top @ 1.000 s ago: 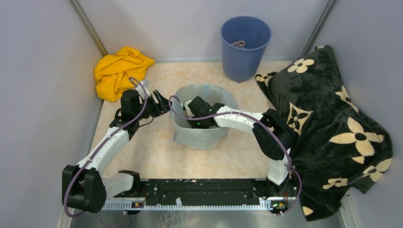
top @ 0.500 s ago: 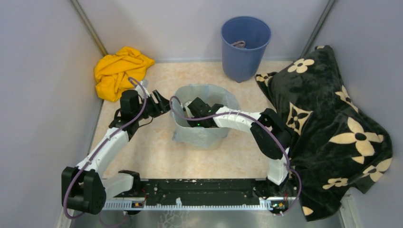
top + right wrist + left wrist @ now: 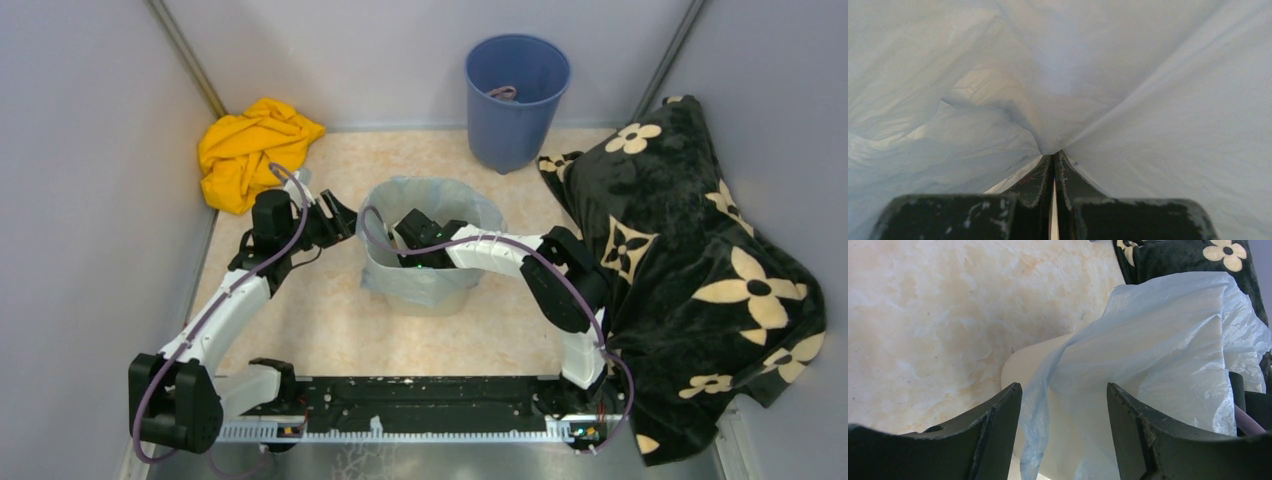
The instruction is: Put the trash bags into the trash bin
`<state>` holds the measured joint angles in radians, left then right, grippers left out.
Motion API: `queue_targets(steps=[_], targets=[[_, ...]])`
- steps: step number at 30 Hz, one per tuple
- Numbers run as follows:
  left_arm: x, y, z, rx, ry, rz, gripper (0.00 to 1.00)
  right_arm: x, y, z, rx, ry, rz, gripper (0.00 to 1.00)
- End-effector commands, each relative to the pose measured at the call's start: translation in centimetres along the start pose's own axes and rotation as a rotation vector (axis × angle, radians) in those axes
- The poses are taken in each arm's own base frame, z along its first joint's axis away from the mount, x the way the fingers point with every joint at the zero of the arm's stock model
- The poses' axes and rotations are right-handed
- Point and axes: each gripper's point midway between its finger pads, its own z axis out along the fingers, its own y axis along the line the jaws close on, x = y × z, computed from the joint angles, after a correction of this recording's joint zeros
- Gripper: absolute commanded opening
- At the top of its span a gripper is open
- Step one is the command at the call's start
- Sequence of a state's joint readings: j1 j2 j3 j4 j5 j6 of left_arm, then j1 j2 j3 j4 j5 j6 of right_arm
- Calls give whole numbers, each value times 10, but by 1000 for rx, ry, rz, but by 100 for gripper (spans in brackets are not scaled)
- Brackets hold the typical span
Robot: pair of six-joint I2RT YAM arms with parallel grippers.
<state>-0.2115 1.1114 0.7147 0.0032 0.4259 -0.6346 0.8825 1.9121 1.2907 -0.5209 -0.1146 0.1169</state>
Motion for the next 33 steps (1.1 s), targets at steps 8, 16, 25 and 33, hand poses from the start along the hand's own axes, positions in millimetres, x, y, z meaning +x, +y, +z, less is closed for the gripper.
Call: queue_targets(steps=[8,16,25,33], targets=[[-15,-9,-4,12,-43,35,70,23,-11,-2,58,113,22,0],[-16,-12,-5,8,-26,33,71,15,-13,-12,83,107,24,0],[-14,-10,-4,8,-23,29,71,15,-15,-11,95,117,25,0],[-11,-8,-4,6,-23,27,71,24,-16,-2,92,137,33,0]])
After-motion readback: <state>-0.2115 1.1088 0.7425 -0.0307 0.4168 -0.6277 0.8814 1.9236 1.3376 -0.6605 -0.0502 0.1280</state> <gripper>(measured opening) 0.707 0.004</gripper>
